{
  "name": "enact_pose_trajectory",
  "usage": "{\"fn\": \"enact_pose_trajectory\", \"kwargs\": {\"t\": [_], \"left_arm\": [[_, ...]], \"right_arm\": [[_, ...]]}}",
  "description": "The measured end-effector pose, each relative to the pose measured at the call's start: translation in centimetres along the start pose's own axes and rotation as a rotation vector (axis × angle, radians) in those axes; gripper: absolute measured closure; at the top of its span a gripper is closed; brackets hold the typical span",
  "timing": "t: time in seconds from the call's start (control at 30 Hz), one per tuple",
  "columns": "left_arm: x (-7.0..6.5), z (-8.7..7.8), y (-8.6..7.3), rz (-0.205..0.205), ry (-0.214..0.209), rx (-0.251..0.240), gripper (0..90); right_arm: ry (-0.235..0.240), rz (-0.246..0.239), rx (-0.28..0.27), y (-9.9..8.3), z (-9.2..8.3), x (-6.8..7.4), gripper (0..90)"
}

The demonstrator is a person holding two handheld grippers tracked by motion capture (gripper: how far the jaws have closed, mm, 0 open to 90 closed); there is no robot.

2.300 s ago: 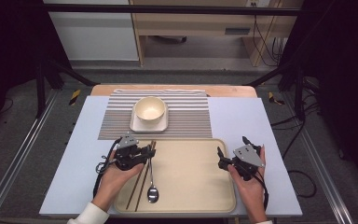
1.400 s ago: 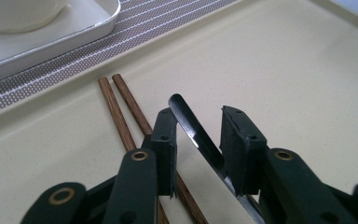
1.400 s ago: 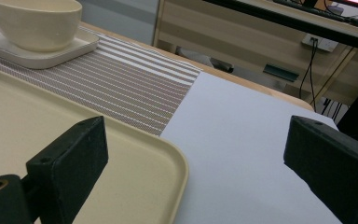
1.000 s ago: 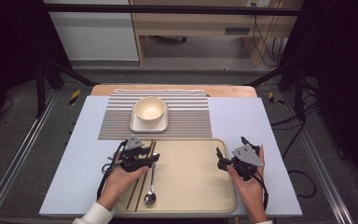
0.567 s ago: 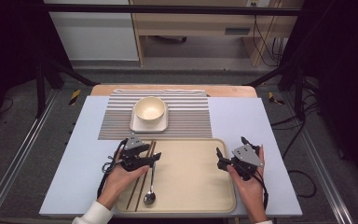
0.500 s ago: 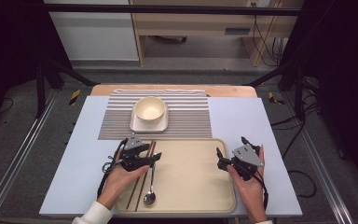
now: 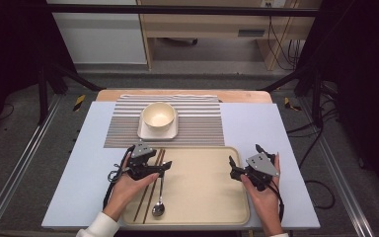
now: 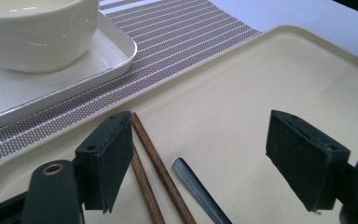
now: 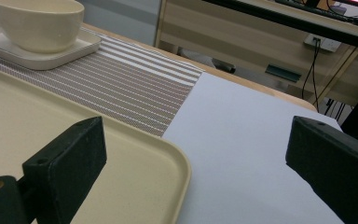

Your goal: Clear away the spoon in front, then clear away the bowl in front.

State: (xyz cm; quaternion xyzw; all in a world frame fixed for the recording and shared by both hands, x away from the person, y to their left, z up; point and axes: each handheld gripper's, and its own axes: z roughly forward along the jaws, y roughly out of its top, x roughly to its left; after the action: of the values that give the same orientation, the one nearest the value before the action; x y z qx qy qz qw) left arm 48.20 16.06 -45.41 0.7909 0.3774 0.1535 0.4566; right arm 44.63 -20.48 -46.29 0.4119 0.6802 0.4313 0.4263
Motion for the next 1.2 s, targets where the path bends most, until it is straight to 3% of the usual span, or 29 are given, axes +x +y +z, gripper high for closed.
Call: {"fn": "enact_pose_trajectory", "kwargs": {"t": [0.43, 0.87, 1.0, 1.2], "left_arm": [[0.3, -0.6, 0.8, 0.025, 0.030, -0.045, 20.3], [1.1, -1.3, 4.1, 0.054, 0.077, -0.088, 19.4], [2.3, -0.9, 5.8, 0.084, 0.123, -0.078, 20.1], [5.3, 0.7, 8.6, 0.085, 0.224, -0.081, 20.5]], "right_arm": [[0.044, 0.057, -0.056, 0.2, -0.3, -0.3, 5.2], [0.042, 0.054, -0.051, 0.2, -0.3, -0.3, 5.3], [0.039, 0.054, -0.044, 0.2, -0.2, -0.3, 5.4], [0.041, 0.045, -0.046, 0.3, -0.2, -0.1, 5.5]]}}
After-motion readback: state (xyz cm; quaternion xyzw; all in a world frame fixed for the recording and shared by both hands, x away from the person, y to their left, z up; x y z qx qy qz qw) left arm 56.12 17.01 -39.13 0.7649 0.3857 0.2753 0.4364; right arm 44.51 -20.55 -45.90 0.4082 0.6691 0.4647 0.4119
